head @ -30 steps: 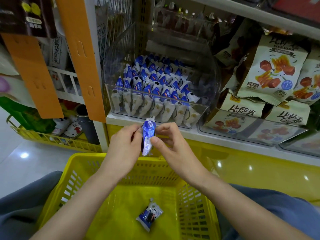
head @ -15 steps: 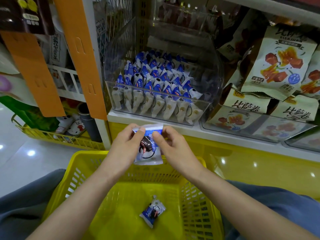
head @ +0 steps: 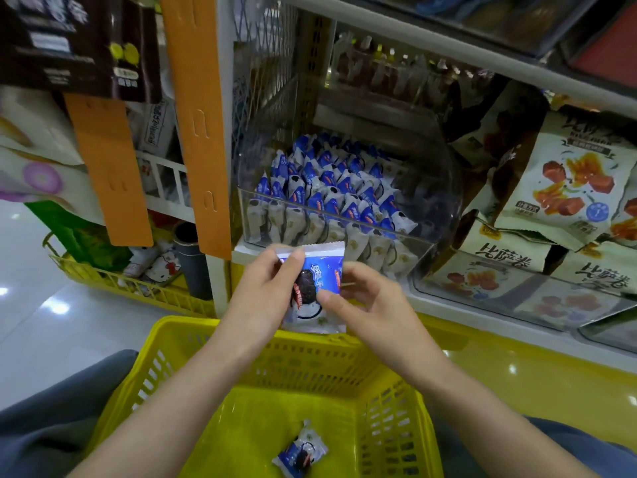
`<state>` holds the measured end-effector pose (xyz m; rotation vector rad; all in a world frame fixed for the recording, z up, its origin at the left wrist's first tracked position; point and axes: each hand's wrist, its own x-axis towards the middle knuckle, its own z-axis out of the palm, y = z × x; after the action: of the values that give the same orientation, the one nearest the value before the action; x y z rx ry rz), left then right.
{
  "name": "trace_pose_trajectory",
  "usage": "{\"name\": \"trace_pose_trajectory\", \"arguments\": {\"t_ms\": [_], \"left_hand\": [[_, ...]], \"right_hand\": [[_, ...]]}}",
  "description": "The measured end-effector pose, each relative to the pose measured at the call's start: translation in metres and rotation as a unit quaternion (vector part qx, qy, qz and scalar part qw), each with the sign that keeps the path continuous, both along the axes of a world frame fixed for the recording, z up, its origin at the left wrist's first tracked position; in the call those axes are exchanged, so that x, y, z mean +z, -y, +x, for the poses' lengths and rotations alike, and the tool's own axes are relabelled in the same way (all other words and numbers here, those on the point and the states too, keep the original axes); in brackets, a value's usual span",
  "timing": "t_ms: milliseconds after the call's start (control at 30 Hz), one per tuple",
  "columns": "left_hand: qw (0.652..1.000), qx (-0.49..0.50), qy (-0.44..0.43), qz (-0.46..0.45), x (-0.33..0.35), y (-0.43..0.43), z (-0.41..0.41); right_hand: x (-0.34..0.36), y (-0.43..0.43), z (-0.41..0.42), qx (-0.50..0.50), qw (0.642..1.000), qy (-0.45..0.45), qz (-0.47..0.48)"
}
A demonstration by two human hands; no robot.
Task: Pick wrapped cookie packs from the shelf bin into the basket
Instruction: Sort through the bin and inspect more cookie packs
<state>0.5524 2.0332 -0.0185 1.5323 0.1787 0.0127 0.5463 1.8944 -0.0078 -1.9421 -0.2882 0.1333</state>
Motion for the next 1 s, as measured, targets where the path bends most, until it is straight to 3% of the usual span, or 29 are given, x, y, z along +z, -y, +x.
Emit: {"name": "trace_pose_trajectory", "arguments": {"t_ms": [133,233,300,400,533,767,1000], "left_hand": [[0.992,0.014,0.104,0.069,0.021,-0.01,0.013],[0.961,0.042,0.207,0.181,0.038,-0.021,0.028],[0.917,0.03,0.259,0.302,0.043,-0.025,0.038],[0.848,-0.024,0.262,0.46,0.037,-0.026,0.052],[0.771,-0.051,0.264,0.577,0.021,-0.027,0.06],[0.768,-0.036,0.269,0.579,0.015,-0.026,0.063],[0.77,-0.025,0.271,0.577,0.013,-0.024,0.064]], "right_hand": [[0.033,0.002,0.021,0.008,0.998,0.055,0.01],[0.058,0.003,0.057,-0.064,0.988,0.138,-0.024],[0.068,0.003,0.091,-0.128,0.962,0.208,-0.125],[0.075,0.008,0.14,-0.187,0.894,0.257,-0.316],[0.072,0.022,0.176,-0.208,0.815,0.193,-0.505],[0.064,0.027,0.187,-0.177,0.761,0.103,-0.615],[0.073,0.022,0.188,-0.195,0.73,0.109,-0.646]]}}
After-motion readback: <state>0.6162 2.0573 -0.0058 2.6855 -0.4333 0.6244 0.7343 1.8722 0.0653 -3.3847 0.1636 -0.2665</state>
